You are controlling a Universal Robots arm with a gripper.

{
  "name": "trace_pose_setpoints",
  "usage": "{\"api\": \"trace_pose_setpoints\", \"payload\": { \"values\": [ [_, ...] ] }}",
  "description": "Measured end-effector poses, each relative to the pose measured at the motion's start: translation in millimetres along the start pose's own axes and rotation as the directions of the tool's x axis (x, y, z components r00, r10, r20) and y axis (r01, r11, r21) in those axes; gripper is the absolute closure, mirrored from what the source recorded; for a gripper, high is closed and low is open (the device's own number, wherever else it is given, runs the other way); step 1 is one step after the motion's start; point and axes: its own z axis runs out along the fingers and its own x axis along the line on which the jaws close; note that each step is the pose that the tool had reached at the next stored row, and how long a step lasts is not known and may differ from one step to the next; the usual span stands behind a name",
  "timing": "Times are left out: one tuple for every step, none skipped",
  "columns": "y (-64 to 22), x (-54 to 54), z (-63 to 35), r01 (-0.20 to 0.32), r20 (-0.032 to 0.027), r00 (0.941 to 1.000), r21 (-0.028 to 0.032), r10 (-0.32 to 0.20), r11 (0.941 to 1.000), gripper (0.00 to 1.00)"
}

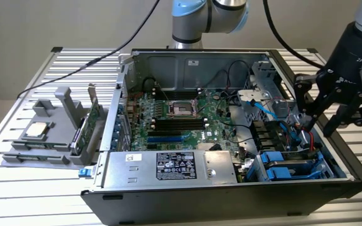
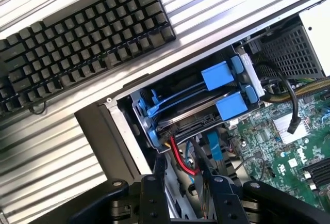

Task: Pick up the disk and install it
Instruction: 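Insert the second disk wire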

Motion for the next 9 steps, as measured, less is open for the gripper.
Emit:
{"api": "trace_pose_setpoints", "payload": {
  "values": [
    [0.3,0.1,0.4,-0.010,-0.0001,1.0000,-0.0007,0.010,1.0000,0.63],
    [0.6,0.2,0.7,-0.020,-0.0002,0.9998,-0.0014,0.020,0.9998,0.63],
    [0.9,0.4,1.1,-0.030,-0.0003,0.9996,-0.0021,0.030,0.9996,0.63],
    [1.3,0.6,1.5,-0.040,-0.0004,0.9992,-0.0030,0.040,0.9992,0.63],
    [1.6,0.7,1.9,-0.051,-0.0006,0.9987,-0.0038,0.051,0.9987,0.63],
    [1.9,0.8,2.3,-0.061,-0.0007,0.9981,-0.0046,0.061,0.9981,0.63],
    [2.2,0.9,2.7,-0.071,-0.0009,0.9975,-0.0053,0.071,0.9975,0.63],
    [2.5,1.1,3.0,-0.082,-0.0010,0.9967,-0.0061,0.082,0.9967,0.63],
    [2.8,1.2,3.3,-0.092,-0.0012,0.9958,-0.0069,0.092,0.9958,0.63]
  ]
}}
